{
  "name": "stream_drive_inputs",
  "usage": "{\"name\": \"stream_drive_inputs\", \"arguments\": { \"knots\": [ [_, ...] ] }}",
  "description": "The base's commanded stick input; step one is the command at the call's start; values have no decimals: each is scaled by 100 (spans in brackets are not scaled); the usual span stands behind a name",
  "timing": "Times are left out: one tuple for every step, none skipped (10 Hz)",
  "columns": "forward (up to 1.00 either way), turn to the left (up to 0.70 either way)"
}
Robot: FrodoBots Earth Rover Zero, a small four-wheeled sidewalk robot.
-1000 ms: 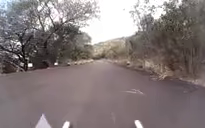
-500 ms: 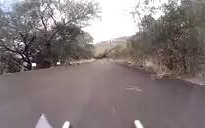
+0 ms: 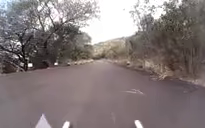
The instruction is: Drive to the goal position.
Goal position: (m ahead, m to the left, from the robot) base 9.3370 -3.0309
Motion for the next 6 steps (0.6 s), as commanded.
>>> {"name": "stream_drive_inputs", "arguments": {
  "knots": [
    [50,0],
    [50,0],
    [50,0],
    [50,0],
    [50,0],
    [50,0]
  ]
}}
